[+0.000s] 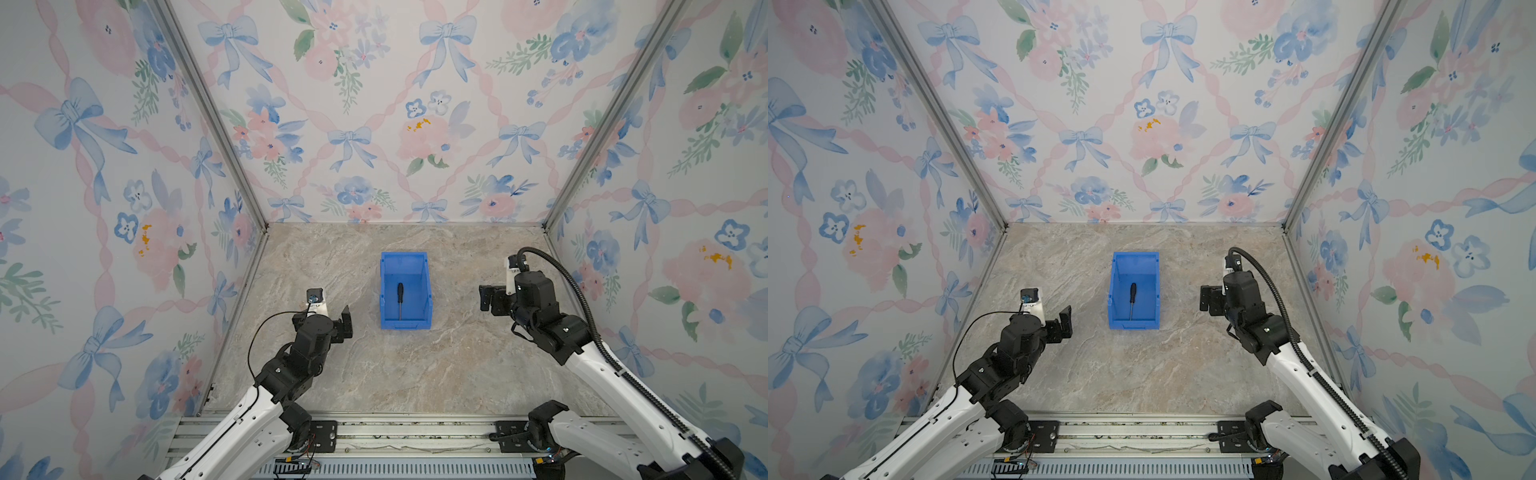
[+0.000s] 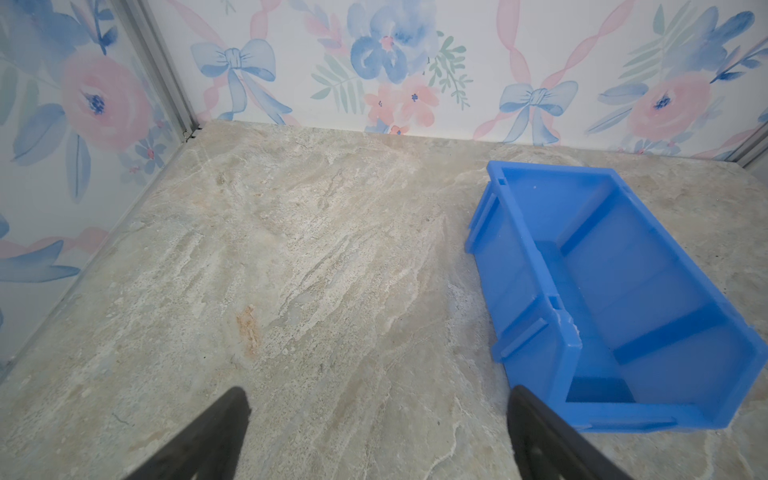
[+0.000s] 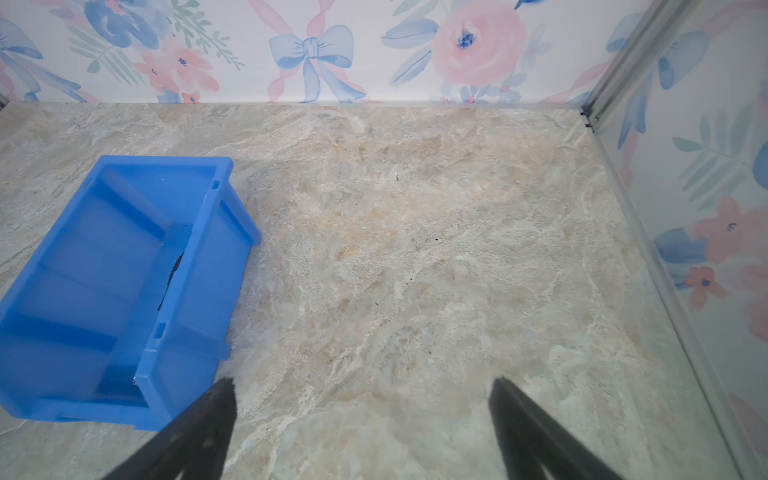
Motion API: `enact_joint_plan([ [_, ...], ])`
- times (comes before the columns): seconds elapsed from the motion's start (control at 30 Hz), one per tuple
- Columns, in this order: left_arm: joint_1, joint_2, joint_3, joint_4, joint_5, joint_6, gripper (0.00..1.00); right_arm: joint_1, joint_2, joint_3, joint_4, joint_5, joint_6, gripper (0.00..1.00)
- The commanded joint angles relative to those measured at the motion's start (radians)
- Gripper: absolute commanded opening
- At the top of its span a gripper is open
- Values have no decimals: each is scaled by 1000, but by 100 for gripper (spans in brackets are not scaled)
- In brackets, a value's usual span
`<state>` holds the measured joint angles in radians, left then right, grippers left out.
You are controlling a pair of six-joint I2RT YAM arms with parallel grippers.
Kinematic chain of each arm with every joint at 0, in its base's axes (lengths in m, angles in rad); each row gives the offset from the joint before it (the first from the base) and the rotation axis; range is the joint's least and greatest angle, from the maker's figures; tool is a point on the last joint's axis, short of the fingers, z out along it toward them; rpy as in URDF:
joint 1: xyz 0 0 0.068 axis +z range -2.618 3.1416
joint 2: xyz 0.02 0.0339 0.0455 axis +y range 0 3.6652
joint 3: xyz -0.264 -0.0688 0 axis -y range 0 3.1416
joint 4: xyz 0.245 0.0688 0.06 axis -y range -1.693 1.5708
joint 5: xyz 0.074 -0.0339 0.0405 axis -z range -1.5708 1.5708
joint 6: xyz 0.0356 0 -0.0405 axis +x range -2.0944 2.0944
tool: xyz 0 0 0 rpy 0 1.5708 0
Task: Put the screwdriver in the bin
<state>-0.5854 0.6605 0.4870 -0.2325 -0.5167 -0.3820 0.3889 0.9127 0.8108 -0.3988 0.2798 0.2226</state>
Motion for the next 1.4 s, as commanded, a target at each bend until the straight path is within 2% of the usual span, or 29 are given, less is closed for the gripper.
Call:
enact_joint_plan([
  [0.0, 8, 24, -24, 54, -21, 80, 98, -90, -86, -77, -20, -12, -35, 97],
  [0.13, 32, 33, -125, 225, -53, 149, 97, -230, -172, -190, 35, 24, -23, 97],
  [0.23, 102, 46, -199, 372, -41, 180, 98, -285, -189, -275, 98, 174, 8, 97],
  [0.27, 140, 52, -216, 410, -17, 185, 97, -301, -187, -303, 128, 180, 0, 97],
  [0.4, 335, 126, -222, 480, 129, 192, 97, -354, -121, -392, 281, 70, -83, 97],
  [0.5, 415, 221, -209, 546, 205, 256, 97, -353, -54, -419, 349, 68, -103, 97],
  [0.67, 434, 376, -200, 657, 251, 346, 97, -354, -8, -446, 407, 95, -124, 97],
  [0.8, 446, 469, -226, 799, 262, 356, 97, -352, -36, -471, 420, 75, -132, 97],
  [0.9, 473, 535, -246, 921, 281, 324, 97, -351, -43, -507, 501, 20, -101, 97],
  [1.03, 491, 630, -217, 1004, 319, 339, 97, -348, 51, -492, 574, 122, -54, 97],
  [1.1, 505, 678, -195, 1041, 337, 352, 97, -348, 121, -474, 633, 127, -55, 97],
  [1.2, 527, 761, -148, 1090, 360, 354, 97, -341, 236, -408, 631, 160, -40, 97],
  [1.27, 533, 815, -124, 1132, 377, 355, 97, -318, 275, -384, 646, 218, -13, 97],
  [1.37, 537, 881, -111, 1182, 381, 361, 98, -303, 341, -355, 690, 217, -2, 97],
])
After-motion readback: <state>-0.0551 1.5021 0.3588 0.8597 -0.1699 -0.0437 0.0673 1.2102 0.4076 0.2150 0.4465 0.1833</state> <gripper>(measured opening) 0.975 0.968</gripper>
